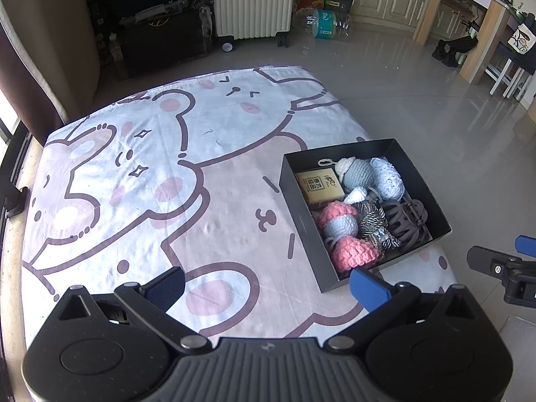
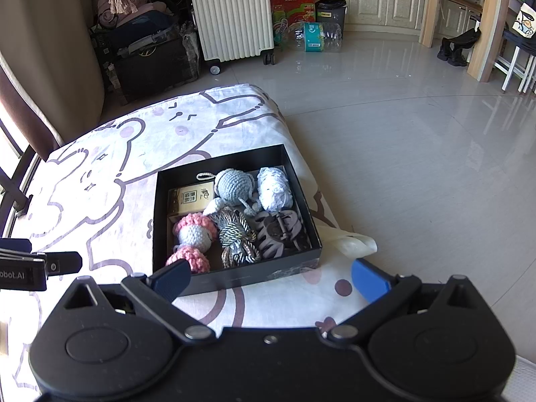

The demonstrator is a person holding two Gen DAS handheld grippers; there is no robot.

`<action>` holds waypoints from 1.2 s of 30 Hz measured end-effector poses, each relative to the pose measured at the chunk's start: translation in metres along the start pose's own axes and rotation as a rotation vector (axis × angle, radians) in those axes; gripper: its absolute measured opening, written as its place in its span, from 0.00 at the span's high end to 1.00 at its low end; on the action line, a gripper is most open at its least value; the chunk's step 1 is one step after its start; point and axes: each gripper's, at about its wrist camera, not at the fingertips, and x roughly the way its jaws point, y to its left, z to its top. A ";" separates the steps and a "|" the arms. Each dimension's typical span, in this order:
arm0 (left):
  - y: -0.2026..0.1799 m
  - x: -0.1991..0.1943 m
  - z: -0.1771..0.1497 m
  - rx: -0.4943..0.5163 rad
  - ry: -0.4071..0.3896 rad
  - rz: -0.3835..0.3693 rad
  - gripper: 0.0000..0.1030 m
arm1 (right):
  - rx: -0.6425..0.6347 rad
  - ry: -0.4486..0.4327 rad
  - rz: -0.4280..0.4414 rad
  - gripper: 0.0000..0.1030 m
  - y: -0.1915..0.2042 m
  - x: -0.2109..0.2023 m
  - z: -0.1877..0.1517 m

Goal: Organize objects

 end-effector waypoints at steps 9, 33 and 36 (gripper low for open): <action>-0.001 0.000 0.000 -0.004 0.001 0.004 0.00 | -0.001 0.001 -0.002 0.00 0.001 0.000 0.000; 0.001 0.001 0.000 -0.007 0.003 0.005 0.00 | -0.006 0.003 0.000 0.00 0.003 0.000 -0.002; 0.001 0.001 0.000 -0.007 0.004 0.005 0.00 | -0.006 0.004 0.002 0.00 0.005 0.001 -0.005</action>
